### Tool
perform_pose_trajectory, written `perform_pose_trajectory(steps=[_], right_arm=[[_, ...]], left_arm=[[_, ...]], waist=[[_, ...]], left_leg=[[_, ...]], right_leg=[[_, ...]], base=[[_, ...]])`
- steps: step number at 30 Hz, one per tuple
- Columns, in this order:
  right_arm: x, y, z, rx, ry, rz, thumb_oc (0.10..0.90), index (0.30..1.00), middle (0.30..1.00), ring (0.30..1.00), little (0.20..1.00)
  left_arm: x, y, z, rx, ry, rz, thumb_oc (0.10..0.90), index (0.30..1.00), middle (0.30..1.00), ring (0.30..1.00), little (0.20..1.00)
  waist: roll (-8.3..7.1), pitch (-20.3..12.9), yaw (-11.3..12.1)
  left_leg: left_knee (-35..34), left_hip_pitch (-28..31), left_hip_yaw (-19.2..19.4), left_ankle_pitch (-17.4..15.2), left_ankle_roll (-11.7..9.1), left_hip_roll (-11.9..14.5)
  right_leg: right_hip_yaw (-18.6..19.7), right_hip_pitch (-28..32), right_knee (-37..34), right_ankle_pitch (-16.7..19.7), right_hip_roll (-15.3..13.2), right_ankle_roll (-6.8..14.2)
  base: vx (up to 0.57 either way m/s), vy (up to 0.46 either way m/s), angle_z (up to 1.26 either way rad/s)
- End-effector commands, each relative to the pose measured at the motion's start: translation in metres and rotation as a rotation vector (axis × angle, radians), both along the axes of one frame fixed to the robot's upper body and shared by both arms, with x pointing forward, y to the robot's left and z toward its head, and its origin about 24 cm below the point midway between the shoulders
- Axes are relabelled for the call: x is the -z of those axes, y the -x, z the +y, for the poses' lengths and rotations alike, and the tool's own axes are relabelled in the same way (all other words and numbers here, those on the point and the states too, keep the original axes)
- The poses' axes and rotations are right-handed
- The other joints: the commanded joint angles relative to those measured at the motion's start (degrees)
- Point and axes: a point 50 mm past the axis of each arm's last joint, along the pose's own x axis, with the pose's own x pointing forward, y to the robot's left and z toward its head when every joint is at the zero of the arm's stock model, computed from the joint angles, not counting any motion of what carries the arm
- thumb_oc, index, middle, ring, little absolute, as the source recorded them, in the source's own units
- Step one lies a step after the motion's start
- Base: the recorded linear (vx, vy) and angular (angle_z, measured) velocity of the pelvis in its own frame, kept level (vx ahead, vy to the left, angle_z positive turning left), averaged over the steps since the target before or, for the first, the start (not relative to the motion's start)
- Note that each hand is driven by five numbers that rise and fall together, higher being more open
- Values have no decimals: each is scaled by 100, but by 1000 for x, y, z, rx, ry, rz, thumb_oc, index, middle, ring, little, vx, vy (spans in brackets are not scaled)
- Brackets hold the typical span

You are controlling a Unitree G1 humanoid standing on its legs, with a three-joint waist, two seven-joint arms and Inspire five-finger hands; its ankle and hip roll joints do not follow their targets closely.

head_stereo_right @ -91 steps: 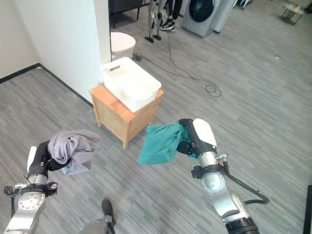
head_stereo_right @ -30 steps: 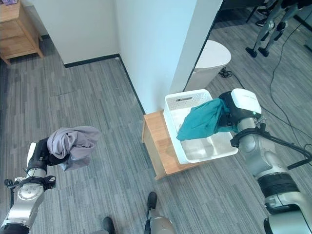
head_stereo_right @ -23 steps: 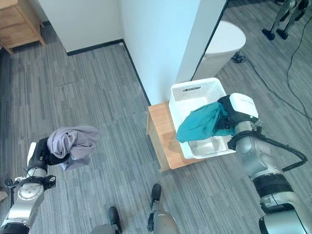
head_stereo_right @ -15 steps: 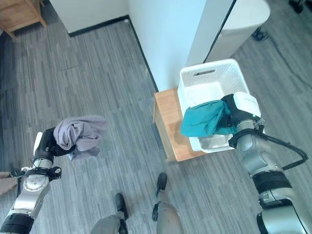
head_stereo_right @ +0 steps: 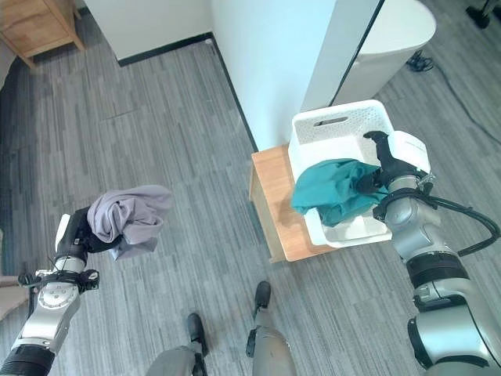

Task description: Pick up bed clothes into laundry basket.

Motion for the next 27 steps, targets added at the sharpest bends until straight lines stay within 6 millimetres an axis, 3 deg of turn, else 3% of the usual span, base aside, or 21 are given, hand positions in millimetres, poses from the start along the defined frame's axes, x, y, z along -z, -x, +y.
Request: perform_pose_trajectory(steps=[1, 5, 8, 9, 10, 11, 12, 13, 14, 15, 16, 17, 18, 19, 21, 22, 23, 25, 26, 27], right_arm=[[-35, 7, -9, 17, 46, -148, 800, 900, 900, 900, 900], [-36, 23, -15, 27, 18, -208, 800, 900, 900, 900, 900], [-13, 48, -23, 61, -58, -252, 800, 900, 900, 900, 900], [-12, 50, -24, 65, -60, -251, 800, 900, 900, 900, 900], [5, 60, -26, 95, -118, -252, 800, 900, 900, 900, 900], [52, 82, -27, 167, -231, -209, 800, 900, 900, 900, 900], [53, 84, -27, 170, -233, -207, 800, 900, 900, 900, 900], [84, 94, -23, 202, -292, -140, 800, 900, 900, 900, 900], [133, 110, -12, 239, -374, 8, 800, 900, 900, 900, 900], [161, 121, -5, 251, -390, 123, 800, 900, 900, 900, 900], [161, 121, -5, 249, -392, 123, 800, 900, 900, 900, 900], [192, 138, 3, 269, -401, 265, 800, 900, 900, 900, 900], [237, 165, 19, 287, -420, 481, 800, 900, 900, 900, 900], [237, 165, 19, 285, -421, 480, 800, 900, 900, 900, 900], [284, 209, 37, 315, -414, 759, 800, 900, 900, 900, 900], [299, 226, 44, 329, -423, 854, 800, 900, 900, 900, 900], [323, 266, 57, 390, -458, 1047, 800, 900, 900, 900, 900], [334, 299, 64, 447, -479, 1181, 800, 900, 900, 900, 900], [335, 298, 65, 446, -481, 1179, 800, 900, 900, 900, 900], [339, 325, 66, 511, -509, 1263, 800, 900, 900, 900, 900]], left_arm=[[-59, -7, 9, 48, -131, -255, 400, 300, 300, 300, 300], [-66, -11, 8, 46, -139, -279, 400, 300, 300, 300, 300], [-74, -11, 9, 26, -152, -312, 400, 300, 300, 300, 300], [-74, -11, 8, 29, -154, -311, 400, 300, 300, 300, 300], [-77, -10, 9, 15, -159, -329, 400, 300, 300, 300, 300], [-86, -11, 7, 0, -165, -374, 400, 300, 300, 300, 300], [-86, -11, 6, 3, -168, -372, 400, 300, 300, 300, 300], [-94, -14, 1, 9, -172, -411, 400, 300, 300, 300, 300], [-107, -21, -11, 48, -187, -469, 400, 300, 300, 300, 300], [-114, -24, -17, 69, -199, -498, 400, 300, 300, 300, 300], [-115, -24, -17, 68, -200, -498, 400, 300, 300, 300, 300], [-125, -26, -24, 93, -211, -542, 400, 300, 300, 300, 300], [-138, -30, -34, 121, -231, -595, 400, 300, 300, 300, 300], [-138, -30, -33, 120, -233, -596, 400, 300, 300, 300, 300], [-150, -38, -44, 148, -258, -637, 400, 300, 300, 300, 300], [-154, -42, -50, 158, -264, -652, 400, 300, 300, 300, 300], [-161, -51, -60, 184, -280, -670, 400, 300, 300, 300, 300], [-169, -61, -69, 203, -312, -680, 400, 300, 300, 300, 300], [-170, -62, -69, 204, -313, -682, 400, 300, 300, 300, 300], [-174, -69, -74, 216, -321, -680, 400, 300, 300, 300, 300]], waist=[[-508, -770, -72], [-669, -955, -239], [-745, -1158, -536], [-767, -1167, -516], [-749, -1212, -625], [-759, -1299, -787], [-790, -1318, -763], [-765, -1345, -882], [-775, -1399, -1026], [-777, -1410, -1085], [-796, -1413, -1081], [-776, -1418, -1162], [-773, -1438, -1249], [-793, -1442, -1245], [-776, -1456, -1350], [-754, -1452, -1401], [-726, -1449, -1482], [-685, -1442, -1551], [-701, -1444, -1541], [-631, -1406, -1641]], left_leg=[[4, -36, 197, 108, -270, 457], [4, 137, 293, 16, -252, 476], [4, 295, 427, -110, -219, 475], [4, 275, 427, -84, -215, 467], [4, 325, 467, -144, -200, 470], [4, 409, 528, -210, -157, 450], [4, 385, 534, -179, -151, 437], [4, 458, 566, -246, -135, 439], [4, 561, 640, -298, -108, 406], [4, 607, 685, -324, -96, 391], [4, 593, 693, -297, -94, 383], [4, 670, 738, -348, -82, 375], [4, 772, 800, -388, -65, 346], [4, 755, 809, -360, -64, 337], [4, 834, 893, -378, -59, 300], [4, 877, 911, -411, -57, 298], [4, 919, 925, -416, -57, 276], [4, 940, 926, -412, -62, 257], [4, 920, 931, -386, -62, 251], [4, 941, 941, -398, -63, 233]], right_leg=[[124, 461, 29, -661, -603, 804], [206, 548, 29, -648, -578, 831], [339, 594, 29, -639, -557, 866], [342, 574, 29, -618, -565, 858], [372, 589, 29, -630, -556, 875], [448, 607, 29, -616, -546, 885], [457, 579, 29, -590, -557, 875], [499, 605, 29, -600, -541, 890], [587, 614, 29, -578, -523, 894], [633, 620, 29, -570, -512, 900], [644, 602, 29, -548, -518, 891], [689, 620, 29, -556, -497, 914], [788, 626, 29, -544, -470, 936], [801, 604, 29, -522, -476, 925], [895, 596, 29, -495, -451, 937], [921, 618, 29, -508, -441, 950], [971, 623, 29, -498, -433, 951], [990, 625, 29, -491, -442, 960], [999, 601, 29, -472, -446, 950], [1041, 599, 29, -485, -438, 965]], base=[[-14, 42, -2], [-14, 60, -7], [-14, 83, -18], [-5, 57, -21], [11, 80, -27], [9, 79, -22], [12, 77, -17], [8, 69, -17], [20, 95, -28], [-13, 61, -39], [-9, 47, -36], [0, 57, -42], [0, 56, -31], [-11, 38, -32], [-7, 36, -40], [4, 50, -41], [11, 41, -35], [-2, 13, -34], [3, 6, -16], [7, 2, -13]])
